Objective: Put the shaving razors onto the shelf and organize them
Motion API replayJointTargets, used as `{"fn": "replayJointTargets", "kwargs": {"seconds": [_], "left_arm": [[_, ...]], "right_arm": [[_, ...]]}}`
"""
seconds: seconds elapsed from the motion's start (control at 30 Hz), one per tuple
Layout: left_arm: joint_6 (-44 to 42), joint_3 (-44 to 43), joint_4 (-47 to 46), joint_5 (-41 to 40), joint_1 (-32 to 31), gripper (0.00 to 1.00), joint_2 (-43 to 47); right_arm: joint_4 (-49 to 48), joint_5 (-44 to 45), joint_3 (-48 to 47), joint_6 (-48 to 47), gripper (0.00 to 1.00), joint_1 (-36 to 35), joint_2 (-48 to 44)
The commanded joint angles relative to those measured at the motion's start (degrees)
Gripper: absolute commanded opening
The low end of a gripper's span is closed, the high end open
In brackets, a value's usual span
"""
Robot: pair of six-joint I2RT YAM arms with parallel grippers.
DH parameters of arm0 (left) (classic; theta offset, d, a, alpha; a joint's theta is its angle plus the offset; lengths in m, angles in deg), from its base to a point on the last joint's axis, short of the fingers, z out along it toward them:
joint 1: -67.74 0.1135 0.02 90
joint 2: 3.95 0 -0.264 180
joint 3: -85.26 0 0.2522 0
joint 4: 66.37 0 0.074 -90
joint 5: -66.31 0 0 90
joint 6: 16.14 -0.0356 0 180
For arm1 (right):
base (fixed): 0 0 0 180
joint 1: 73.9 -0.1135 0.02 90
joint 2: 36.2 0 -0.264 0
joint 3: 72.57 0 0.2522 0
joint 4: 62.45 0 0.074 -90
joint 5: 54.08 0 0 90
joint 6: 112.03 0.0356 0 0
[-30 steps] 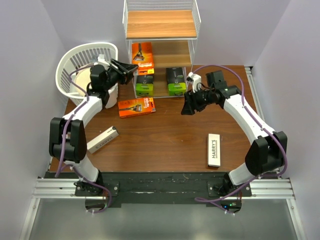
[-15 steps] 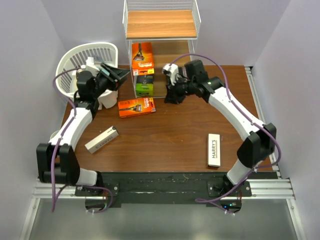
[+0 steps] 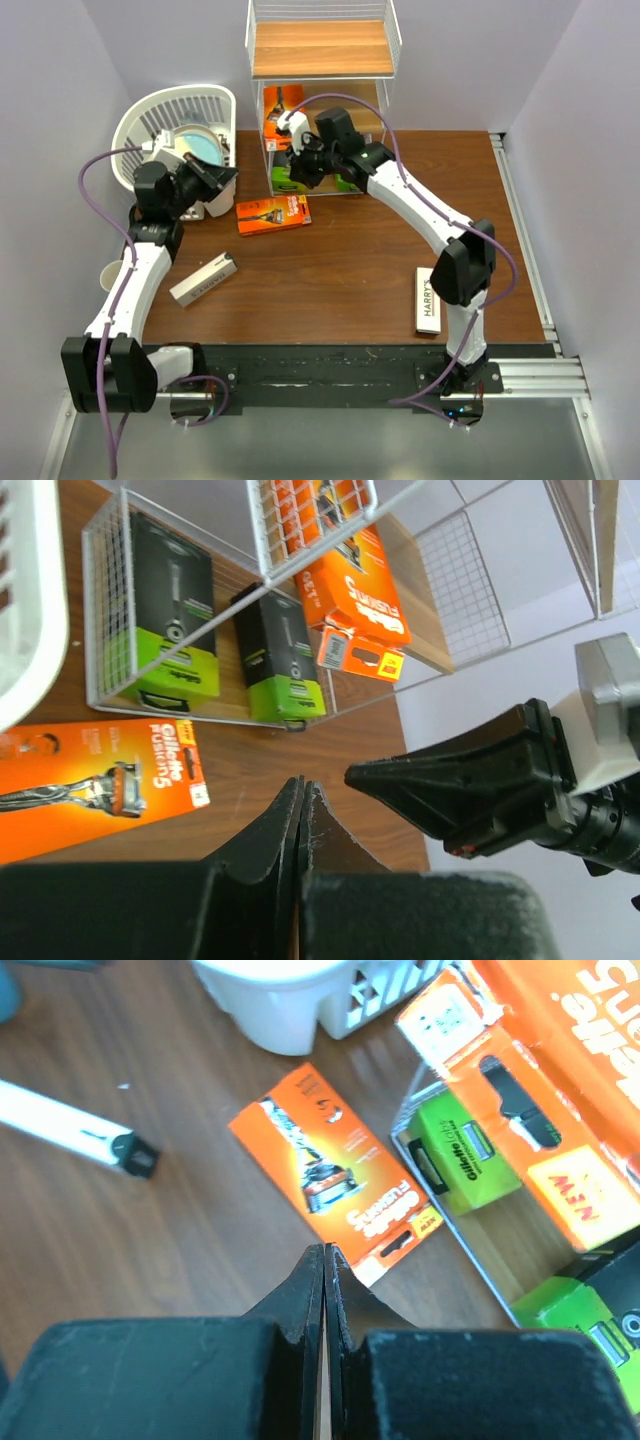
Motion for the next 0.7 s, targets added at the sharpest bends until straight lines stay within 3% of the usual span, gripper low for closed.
{"fn": "replayJointTargets", "kwargs": {"seconds": [0.0,0.37,0.67], "left_arm": [[-4.0,0.56,1.19,-0.18,2.23,0.0,2.66],[-4.0,2.68,1.54,0.17,4.16,0.0,4.16],[-3.74,3.55,0.84,0.52,5.04,0.0,4.07]], "right_arm": [[-3.07,6.3,-5.95,-1.92,0.0,-0.52,1.87],[-7.03,15.44,-15.7,-4.64,0.0,-0.78,10.41],[-10.98,17.65,-21.59,-6.84,0.0,-1.13,16.03]]}}
